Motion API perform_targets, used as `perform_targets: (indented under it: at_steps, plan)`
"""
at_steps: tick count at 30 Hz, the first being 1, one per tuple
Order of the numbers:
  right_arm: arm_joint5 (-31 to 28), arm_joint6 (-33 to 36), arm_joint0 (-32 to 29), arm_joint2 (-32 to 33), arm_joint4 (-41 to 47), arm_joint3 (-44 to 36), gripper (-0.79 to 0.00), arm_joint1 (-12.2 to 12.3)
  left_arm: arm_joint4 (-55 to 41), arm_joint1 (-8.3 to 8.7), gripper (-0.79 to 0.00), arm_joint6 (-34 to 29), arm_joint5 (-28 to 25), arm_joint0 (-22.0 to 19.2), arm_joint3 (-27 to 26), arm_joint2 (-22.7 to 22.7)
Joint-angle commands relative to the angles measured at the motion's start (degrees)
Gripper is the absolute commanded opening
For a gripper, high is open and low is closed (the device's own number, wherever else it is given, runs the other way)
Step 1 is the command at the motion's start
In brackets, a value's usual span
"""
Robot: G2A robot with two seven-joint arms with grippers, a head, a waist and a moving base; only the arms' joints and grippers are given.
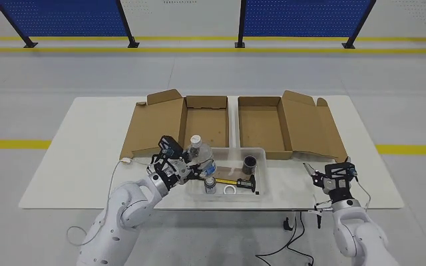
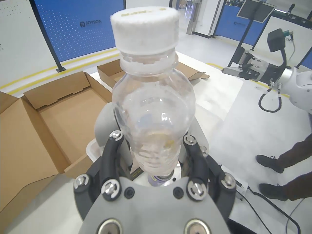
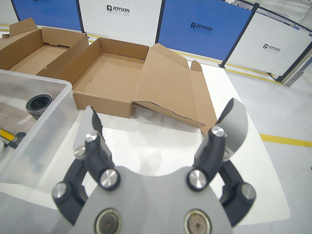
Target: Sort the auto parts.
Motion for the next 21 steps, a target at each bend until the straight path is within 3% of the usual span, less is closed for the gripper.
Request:
perform_targets:
  at_steps: [1,13,21]
  plan:
    - [0.00,0.00,0.00,0.00,0.00,0.00,0.000,0.00,-0.77,0.12,-0.785,-0.43,-0.22,-0.04,0.06,-0.42]
    - [0.00,0.00,0.00,0.00,0.00,0.00,0.000,0.00,0.75,-0.03,-0.785,2.51,1.75,-2.79,1.74,1.56]
    - [0.00,0.00,0.00,0.00,0.00,0.00,0.000,0.00,10.92,-1.61,-0.785,8.51,11.14,-9.77,6.92,9.37]
